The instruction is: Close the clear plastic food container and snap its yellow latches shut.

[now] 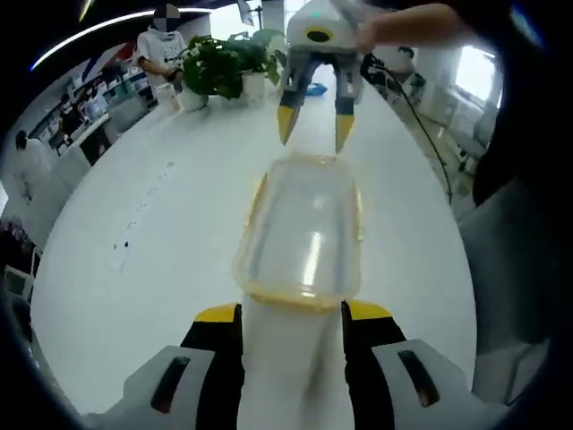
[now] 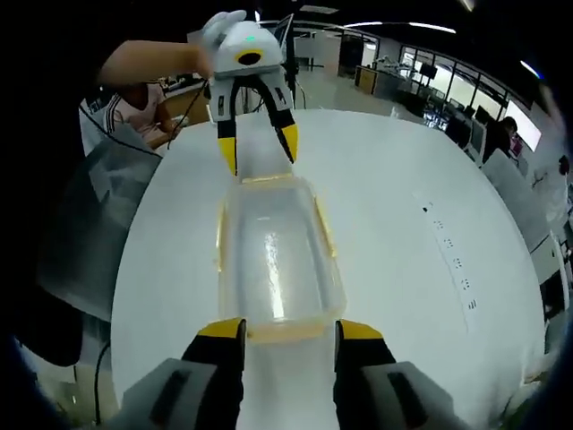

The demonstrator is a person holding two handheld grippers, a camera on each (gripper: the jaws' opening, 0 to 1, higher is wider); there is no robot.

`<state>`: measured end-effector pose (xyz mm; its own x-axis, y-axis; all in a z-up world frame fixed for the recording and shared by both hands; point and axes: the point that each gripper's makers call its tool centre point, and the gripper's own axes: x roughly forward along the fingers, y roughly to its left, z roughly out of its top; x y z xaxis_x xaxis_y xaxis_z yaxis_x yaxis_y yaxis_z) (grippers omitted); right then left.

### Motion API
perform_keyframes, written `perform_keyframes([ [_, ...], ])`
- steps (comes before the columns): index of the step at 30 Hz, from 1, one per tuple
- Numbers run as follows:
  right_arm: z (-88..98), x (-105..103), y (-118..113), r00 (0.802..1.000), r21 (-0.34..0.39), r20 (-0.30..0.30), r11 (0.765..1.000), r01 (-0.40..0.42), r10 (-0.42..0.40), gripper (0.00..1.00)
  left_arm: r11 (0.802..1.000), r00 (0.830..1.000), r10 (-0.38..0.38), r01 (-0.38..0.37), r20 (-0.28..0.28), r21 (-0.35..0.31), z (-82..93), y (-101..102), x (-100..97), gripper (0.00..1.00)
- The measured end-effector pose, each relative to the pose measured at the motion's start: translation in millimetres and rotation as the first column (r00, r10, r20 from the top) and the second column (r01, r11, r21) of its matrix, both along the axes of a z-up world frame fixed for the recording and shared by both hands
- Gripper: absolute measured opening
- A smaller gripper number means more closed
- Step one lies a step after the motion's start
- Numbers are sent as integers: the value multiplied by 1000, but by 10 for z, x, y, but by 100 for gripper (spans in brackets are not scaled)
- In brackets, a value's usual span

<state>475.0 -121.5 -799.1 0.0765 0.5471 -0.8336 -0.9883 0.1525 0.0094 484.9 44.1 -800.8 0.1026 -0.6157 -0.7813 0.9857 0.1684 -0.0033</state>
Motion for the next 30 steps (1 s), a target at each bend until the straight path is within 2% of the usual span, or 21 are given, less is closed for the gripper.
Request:
perform_keyframes([
  [3,-21,25,-21,1000,-16,12,1000,-8,8,35,1000,1000,3,-3,-1,7,-26,-10,8,40],
  [6,36,26,45,1000,0,18,1000,-12,12,33,1000,1000,-2,2,4,-14,15,-96,11,37],
  [9,72,37,140,999,13,36,1000,-28,28,32,999,1000,-12,12,12,-43,58,-211,22,36],
  [11,65,24,203,999,18,26,999,-39,39,31,998,1000,-20,20,7,-55,50,-292,18,37],
  [20,27,-24,601,995,38,31,994,-101,100,29,995,997,-80,81,12,-59,23,-599,-58,39],
  [30,69,16,782,992,58,39,991,-120,118,28,990,995,-103,104,12,-98,62,-855,-41,39],
])
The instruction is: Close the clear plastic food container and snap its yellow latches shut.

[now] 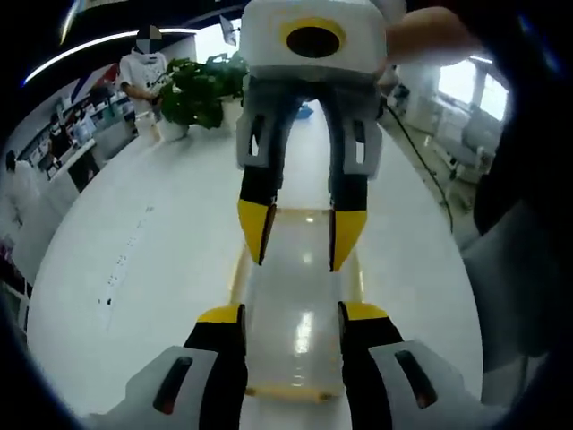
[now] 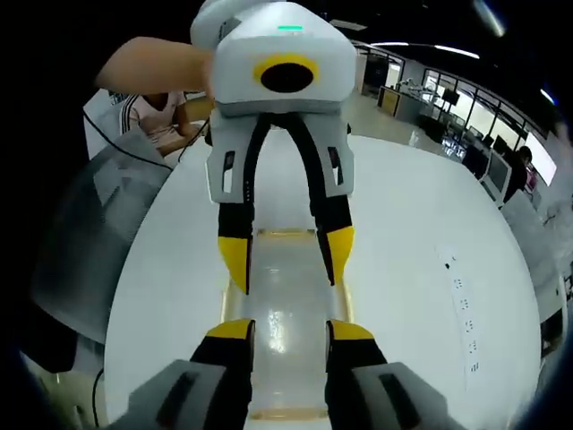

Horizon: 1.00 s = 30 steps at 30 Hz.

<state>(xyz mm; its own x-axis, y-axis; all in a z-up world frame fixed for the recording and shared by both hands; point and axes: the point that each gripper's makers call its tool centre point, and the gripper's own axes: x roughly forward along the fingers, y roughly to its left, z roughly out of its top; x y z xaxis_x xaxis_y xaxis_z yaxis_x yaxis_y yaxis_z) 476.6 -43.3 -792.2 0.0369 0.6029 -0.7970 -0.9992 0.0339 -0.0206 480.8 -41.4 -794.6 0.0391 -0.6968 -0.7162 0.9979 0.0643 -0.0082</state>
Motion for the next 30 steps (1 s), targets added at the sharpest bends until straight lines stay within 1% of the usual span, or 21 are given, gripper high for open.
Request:
perform_keyframes([
  [2,-4,3,7,1000,0,-1,1000,-2,2,28,1000,1000,-8,8,4,5,-20,-17,3,37],
  [6,-17,2,4,1000,-3,-3,1000,-3,3,28,1000,1000,-15,15,-1,-2,-8,-59,-13,38],
  [14,-60,18,12,1000,-19,-15,1000,-10,10,34,1000,1000,-17,17,-7,0,-33,-107,-38,38],
  [19,-75,37,49,1000,-24,-18,1000,-18,17,36,1000,1000,-22,22,7,-4,-11,-124,-66,36],
  [21,-84,43,66,1000,-26,-21,999,-20,19,37,1000,1000,-25,25,3,-1,-22,-129,-90,39],
  [25,-82,58,92,999,-33,-17,999,-32,32,37,999,999,-39,39,20,16,-35,-133,-147,39],
  [28,-83,94,108,999,-34,-19,999,-37,36,37,999,999,-40,40,26,9,-14,-148,-177,39],
  [30,-91,118,109,999,-40,-23,998,-41,40,38,999,999,-38,37,32,11,-30,-147,-192,39],
])
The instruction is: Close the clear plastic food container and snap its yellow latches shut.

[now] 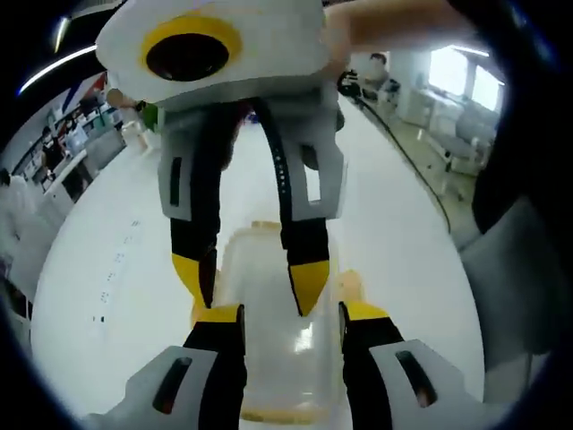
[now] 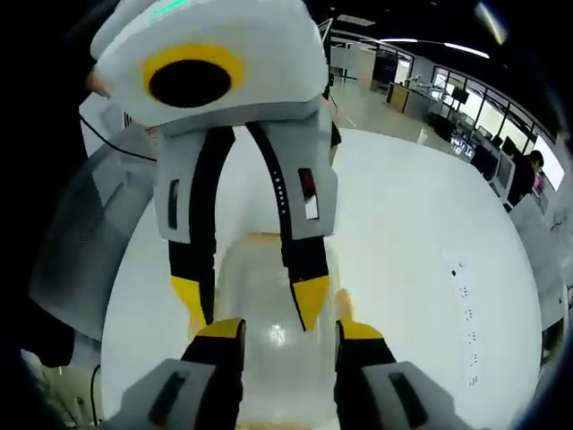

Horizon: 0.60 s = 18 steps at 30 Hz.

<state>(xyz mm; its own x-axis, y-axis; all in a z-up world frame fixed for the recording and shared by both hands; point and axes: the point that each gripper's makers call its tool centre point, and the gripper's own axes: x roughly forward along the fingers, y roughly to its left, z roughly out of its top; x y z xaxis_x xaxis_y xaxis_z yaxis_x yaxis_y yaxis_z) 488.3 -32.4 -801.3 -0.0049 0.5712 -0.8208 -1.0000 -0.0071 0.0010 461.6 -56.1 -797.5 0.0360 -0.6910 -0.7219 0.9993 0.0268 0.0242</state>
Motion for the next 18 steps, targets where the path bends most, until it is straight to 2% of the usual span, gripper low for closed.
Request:
perform_keyframes([
  [10,-36,85,-36,999,-29,-40,999,-22,21,42,1000,998,11,-13,62,26,-52,16,-86,42],
  [13,-32,75,-24,996,-22,-81,999,-28,26,46,999,996,16,-19,84,32,-70,6,-103,42],
  [16,-62,83,-20,995,-36,-88,999,-38,35,48,998,992,6,-14,123,63,-136,4,-133,43],
  [18,-87,82,-17,994,-46,-107,998,-40,35,49,996,985,-7,-9,171,92,-162,22,-115,44],
])
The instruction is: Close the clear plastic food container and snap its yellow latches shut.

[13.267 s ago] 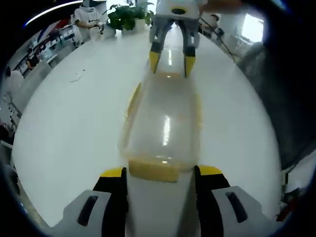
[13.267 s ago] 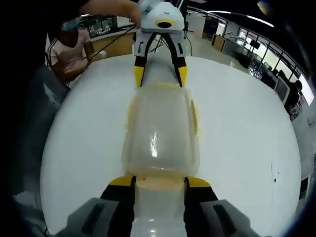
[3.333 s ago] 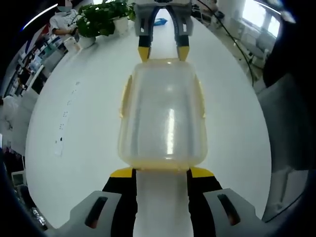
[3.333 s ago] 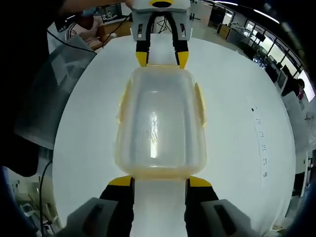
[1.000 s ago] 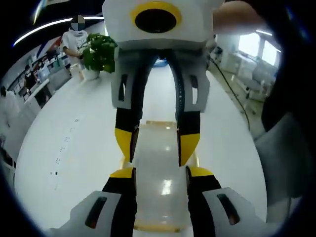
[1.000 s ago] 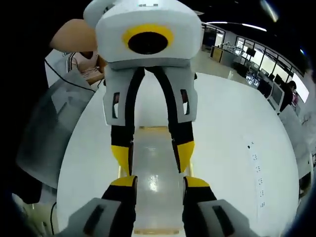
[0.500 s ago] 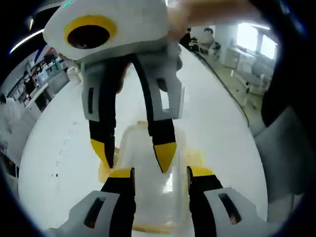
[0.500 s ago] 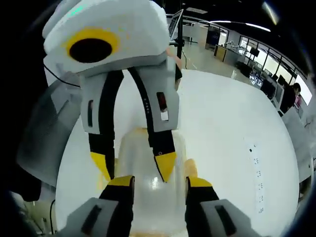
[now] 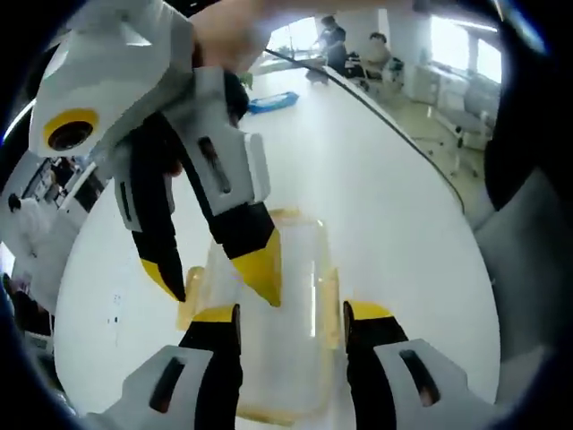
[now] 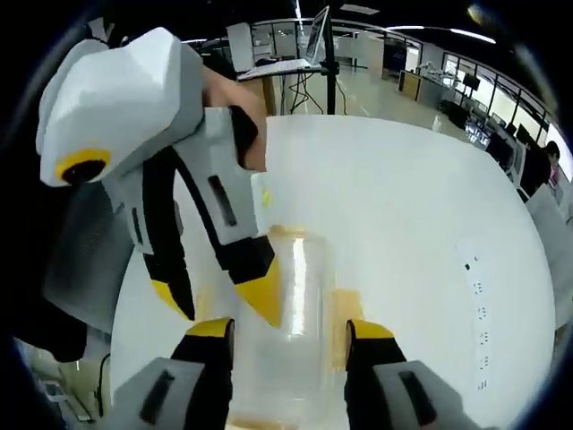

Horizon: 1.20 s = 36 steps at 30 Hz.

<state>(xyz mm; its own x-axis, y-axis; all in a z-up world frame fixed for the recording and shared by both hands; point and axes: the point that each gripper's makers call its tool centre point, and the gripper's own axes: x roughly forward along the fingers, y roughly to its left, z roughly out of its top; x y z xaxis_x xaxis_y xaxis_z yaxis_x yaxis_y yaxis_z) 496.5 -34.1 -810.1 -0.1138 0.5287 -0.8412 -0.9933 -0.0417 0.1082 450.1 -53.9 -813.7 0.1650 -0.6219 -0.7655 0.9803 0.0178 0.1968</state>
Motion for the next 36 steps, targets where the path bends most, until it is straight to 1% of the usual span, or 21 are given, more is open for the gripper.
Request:
perform_keyframes([
  [1,-7,0,1,1000,-3,-6,1000,1,-1,49,1000,1000,2,-2,-4,-13,3,-32,-29,44],
  [2,-18,-5,-1,1000,-9,-12,1000,-2,2,49,1000,1000,11,-10,5,-12,4,-35,-17,44],
  [4,-65,-23,-21,999,-37,-28,999,-18,17,49,1000,999,13,-13,45,-1,-2,-36,10,44],
  [5,-92,-27,-52,999,-60,-32,998,-29,27,50,1000,998,21,-21,67,8,-34,-35,23,47],
  [6,-76,-21,-24,999,-48,-52,999,-16,13,49,999,997,31,-32,77,6,-47,-38,37,47],
  [7,-79,-12,-33,999,-54,-49,998,-26,23,49,999,995,31,-31,100,7,-44,-36,42,47],
  [10,-82,-30,-17,996,-67,-72,996,-50,45,49,999,993,49,-50,112,7,-48,-33,30,46],
  [12,-97,-39,-12,994,-100,-94,993,-66,57,49,998,991,61,-61,121,-5,-53,-27,37,45],
  [14,-110,-54,-5,992,-135,-109,987,-85,71,49,997,991,75,-75,112,-9,-50,-25,50,44],
  [17,-121,-60,0,989,-163,-126,982,-96,76,48,996,988,80,-83,130,18,-59,-29,56,43],
  [18,-142,-61,-8,988,-179,-135,980,-93,69,48,997,988,73,-76,137,16,-60,-49,50,41],
  [19,-146,-59,4,988,-176,-139,980,-98,73,48,997,988,73,-77,137,27,-104,-28,42,40],
  [21,-159,-88,-6,984,-192,-160,976,-106,75,48,997,988,63,-67,139,30,-105,-25,37,39],
  [26,-182,-105,-9,979,-210,-187,970,-122,82,48,998,990,59,-62,126,16,-106,-26,63,39],
  [31,-180,-134,-8,978,-213,-186,968,-131,91,50,998,992,58,-61,115,18,-112,-44,65,40],
  [32,-181,-132,-9,978,-214,-189,968,-130,90,49,999,991,45,-48,124,20,-107,-43,55,40],
  [33,-197,-154,-8,974,-215,-214,969,-120,73,49,999,994,49,-51,93,11,-115,-44,37,40],
  [34,-198,-128,-9,975,-223,-206,966,-131,85,49,999,992,41,-42,122,5,-116,-46,43,40],
  [35,-202,-131,-11,975,-238,-204,962,-132,84,49,999,992,54,-53,114,-11,-115,-47,46,40],
  [36,-204,-146,-8,976,-251,-201,958,-138,88,49,999,994,44,-42,105,-21,-104,-43,40,40],
])
